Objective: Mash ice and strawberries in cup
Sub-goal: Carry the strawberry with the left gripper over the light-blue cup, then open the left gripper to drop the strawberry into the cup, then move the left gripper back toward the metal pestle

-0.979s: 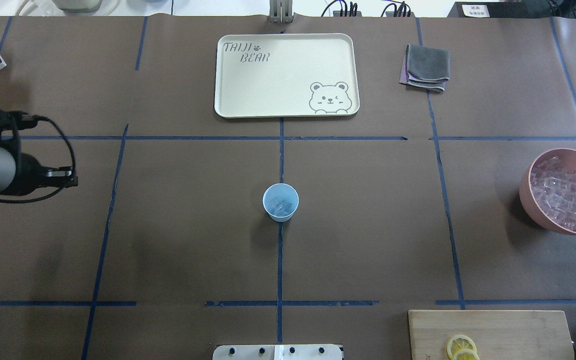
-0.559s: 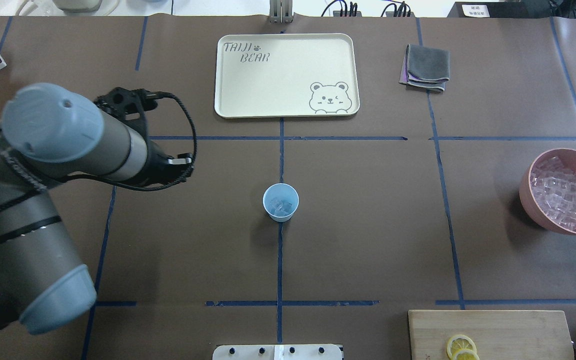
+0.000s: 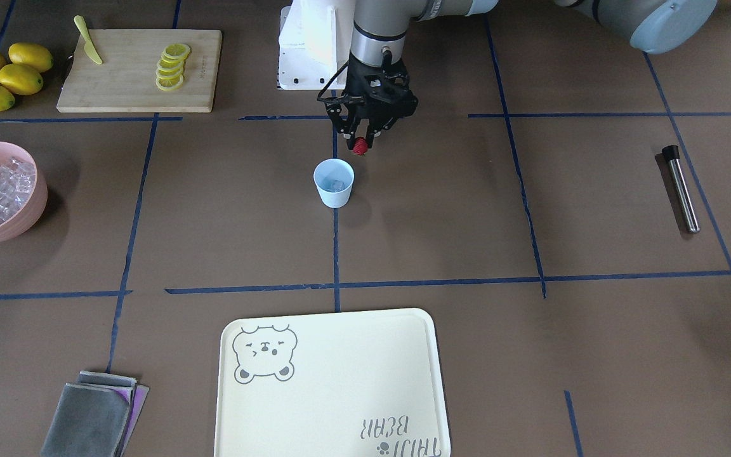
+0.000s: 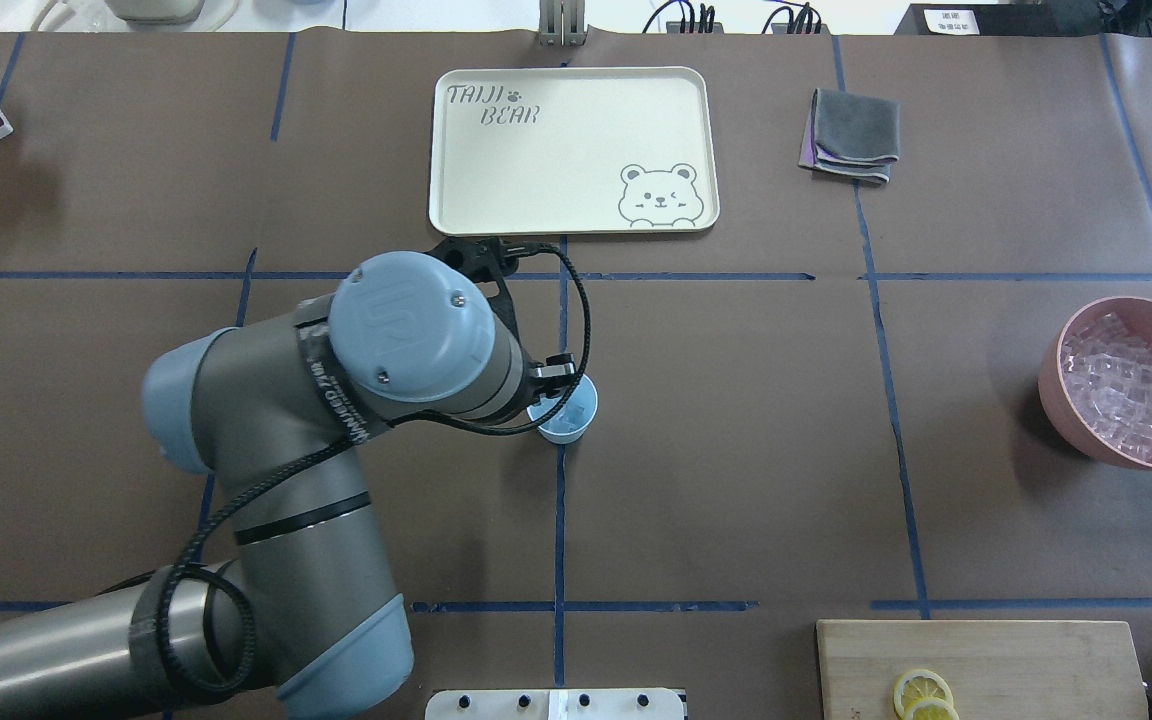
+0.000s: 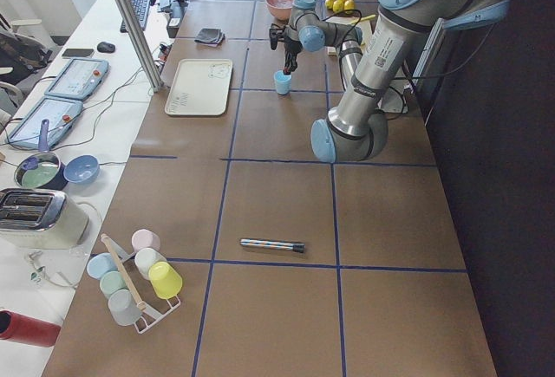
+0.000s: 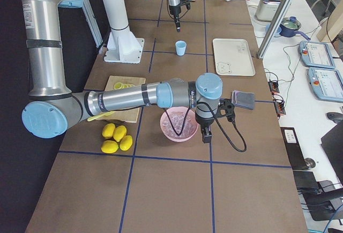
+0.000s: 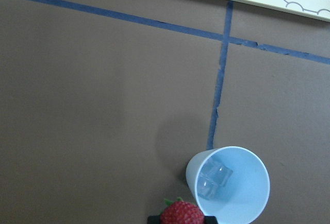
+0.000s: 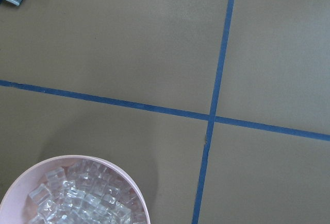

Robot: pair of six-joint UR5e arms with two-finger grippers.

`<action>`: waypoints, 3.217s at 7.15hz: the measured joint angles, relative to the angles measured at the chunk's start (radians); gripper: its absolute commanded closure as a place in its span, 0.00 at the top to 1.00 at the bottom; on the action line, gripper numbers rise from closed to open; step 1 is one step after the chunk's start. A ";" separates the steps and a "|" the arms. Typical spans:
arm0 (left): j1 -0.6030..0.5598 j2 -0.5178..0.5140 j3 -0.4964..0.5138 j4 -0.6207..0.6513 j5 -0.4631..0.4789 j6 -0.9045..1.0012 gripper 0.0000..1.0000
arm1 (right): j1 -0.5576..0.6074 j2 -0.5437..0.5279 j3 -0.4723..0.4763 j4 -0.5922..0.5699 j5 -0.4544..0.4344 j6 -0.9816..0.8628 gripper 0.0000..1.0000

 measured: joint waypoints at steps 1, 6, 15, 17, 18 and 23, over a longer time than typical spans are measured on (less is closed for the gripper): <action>0.004 -0.044 0.064 -0.007 0.005 -0.005 0.00 | 0.001 0.000 0.000 0.000 0.000 0.000 1.00; 0.006 -0.100 0.182 -0.040 0.027 0.015 0.93 | 0.001 0.001 0.000 0.000 0.000 0.000 1.00; -0.089 0.002 0.046 0.046 -0.027 0.215 1.00 | 0.001 0.006 -0.025 0.001 0.000 -0.009 1.00; -0.192 0.128 -0.057 0.069 -0.113 0.349 1.00 | 0.001 0.007 -0.063 0.003 -0.001 -0.053 1.00; -0.251 0.173 -0.087 0.087 -0.159 0.426 1.00 | 0.001 0.000 -0.073 0.006 -0.001 -0.070 1.00; -0.558 0.417 -0.134 0.121 -0.362 0.866 1.00 | 0.014 -0.061 -0.182 0.248 0.027 0.011 1.00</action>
